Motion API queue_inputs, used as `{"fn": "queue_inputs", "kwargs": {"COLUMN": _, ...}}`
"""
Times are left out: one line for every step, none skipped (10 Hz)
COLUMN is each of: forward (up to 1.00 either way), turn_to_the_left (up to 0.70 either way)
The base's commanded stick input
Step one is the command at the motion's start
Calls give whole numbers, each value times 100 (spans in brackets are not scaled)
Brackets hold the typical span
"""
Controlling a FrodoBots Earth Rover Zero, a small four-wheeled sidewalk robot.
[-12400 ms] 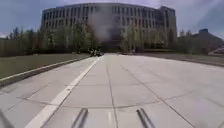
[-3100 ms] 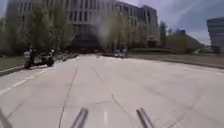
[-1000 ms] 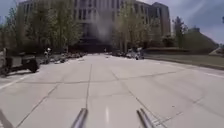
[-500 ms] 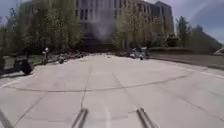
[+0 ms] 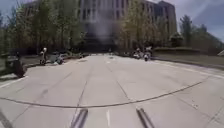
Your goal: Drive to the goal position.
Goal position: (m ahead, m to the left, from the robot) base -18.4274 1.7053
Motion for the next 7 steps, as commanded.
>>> {"fn": "queue_inputs", "kwargs": {"forward": 100, "turn_to_the_left": 2}}
{"fn": "queue_inputs", "kwargs": {"forward": 100, "turn_to_the_left": 2}}
{"fn": "queue_inputs", "kwargs": {"forward": 100, "turn_to_the_left": 2}}
{"fn": "queue_inputs", "kwargs": {"forward": 100, "turn_to_the_left": 2}}
{"fn": "queue_inputs", "kwargs": {"forward": 100, "turn_to_the_left": 2}}
{"fn": "queue_inputs", "kwargs": {"forward": 100, "turn_to_the_left": 2}}
{"fn": "queue_inputs", "kwargs": {"forward": 100, "turn_to_the_left": 2}}
